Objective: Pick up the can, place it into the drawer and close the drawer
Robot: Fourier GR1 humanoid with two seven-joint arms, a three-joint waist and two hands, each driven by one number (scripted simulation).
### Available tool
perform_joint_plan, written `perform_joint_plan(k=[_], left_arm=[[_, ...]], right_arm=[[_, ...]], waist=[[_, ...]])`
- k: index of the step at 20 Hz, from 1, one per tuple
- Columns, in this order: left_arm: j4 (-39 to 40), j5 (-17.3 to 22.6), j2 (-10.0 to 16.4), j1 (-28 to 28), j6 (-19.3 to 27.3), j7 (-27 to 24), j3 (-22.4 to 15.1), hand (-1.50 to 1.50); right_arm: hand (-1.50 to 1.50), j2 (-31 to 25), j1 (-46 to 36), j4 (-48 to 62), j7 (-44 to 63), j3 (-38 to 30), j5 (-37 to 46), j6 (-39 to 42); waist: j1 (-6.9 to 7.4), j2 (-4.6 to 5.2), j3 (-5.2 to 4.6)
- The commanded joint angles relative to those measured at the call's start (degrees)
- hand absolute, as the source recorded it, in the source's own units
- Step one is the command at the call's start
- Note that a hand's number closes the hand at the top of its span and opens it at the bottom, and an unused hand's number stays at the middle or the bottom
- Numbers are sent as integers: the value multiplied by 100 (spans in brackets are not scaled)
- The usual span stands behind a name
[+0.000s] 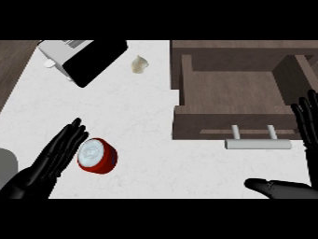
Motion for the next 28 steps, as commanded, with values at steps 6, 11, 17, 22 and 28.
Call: perform_joint_plan(k=[6,11,17,22,28], left_arm=[[-360,647,6,169,-150,574,524,-150],[-398,698,22,179,-167,763,825,-150],[407,473,-146,-47,-340,395,911,-150],[1157,201,-318,-45,-555,-323,877,-150],[1929,-517,-596,-217,-388,-915,628,-150]], right_arm=[[-150,40,793,-447,-125,-133,-163,338],[-150,-2,978,164,-839,-581,-447,646],[-150,45,704,561,-1092,-730,-452,780],[-150,50,640,135,-514,-659,-207,657],[-150,220,1063,169,-1091,-754,-284,926]], waist=[[-33,3,-1],[-28,4,1],[-15,8,0],[-15,10,-4],[-34,9,-1]])
